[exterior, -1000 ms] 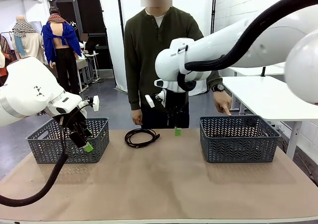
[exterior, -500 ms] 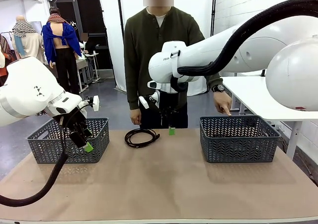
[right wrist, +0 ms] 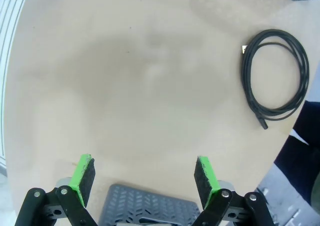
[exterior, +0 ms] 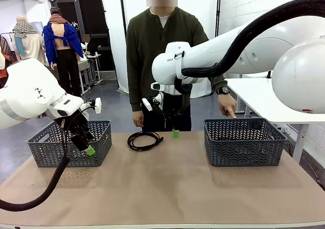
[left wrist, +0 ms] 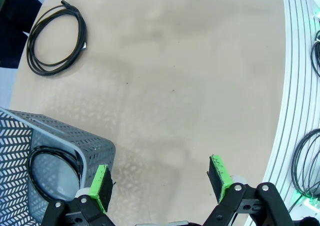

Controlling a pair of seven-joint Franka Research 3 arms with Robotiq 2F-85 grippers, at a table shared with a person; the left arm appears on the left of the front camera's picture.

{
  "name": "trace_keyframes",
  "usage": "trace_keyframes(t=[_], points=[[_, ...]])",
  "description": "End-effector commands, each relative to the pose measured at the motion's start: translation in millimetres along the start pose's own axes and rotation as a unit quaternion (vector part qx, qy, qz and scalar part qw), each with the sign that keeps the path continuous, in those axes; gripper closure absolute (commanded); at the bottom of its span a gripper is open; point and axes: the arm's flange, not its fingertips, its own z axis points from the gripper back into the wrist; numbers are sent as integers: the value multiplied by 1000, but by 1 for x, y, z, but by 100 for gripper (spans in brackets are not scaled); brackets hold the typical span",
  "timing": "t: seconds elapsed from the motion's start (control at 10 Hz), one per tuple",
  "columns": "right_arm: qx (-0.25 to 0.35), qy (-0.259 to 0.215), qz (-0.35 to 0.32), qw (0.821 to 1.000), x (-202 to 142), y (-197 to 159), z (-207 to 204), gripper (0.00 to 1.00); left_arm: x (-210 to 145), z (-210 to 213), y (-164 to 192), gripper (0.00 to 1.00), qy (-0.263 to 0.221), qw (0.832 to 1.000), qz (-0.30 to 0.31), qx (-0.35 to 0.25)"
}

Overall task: Organize the cables according to human instructions.
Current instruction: Pick up a bundle of cables and place it in the basket indicated by the human.

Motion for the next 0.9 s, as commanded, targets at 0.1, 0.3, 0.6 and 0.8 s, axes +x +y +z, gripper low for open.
trace_keyframes(t=[0.1,0.3,0.6,0.8], points=[[1,3,-1,1000,-2,4,2,0,1,3,0,0,2,1000,1,-3],[-21,3,7,1000,6,-17,-1,0,1,3,0,0,2,1000,1,-3],[-21,13,15,1000,16,-50,-10,0,1,3,0,0,2,1000,1,-3],[-34,25,44,998,25,-67,-21,0,1,3,0,0,2,1000,1,-3]])
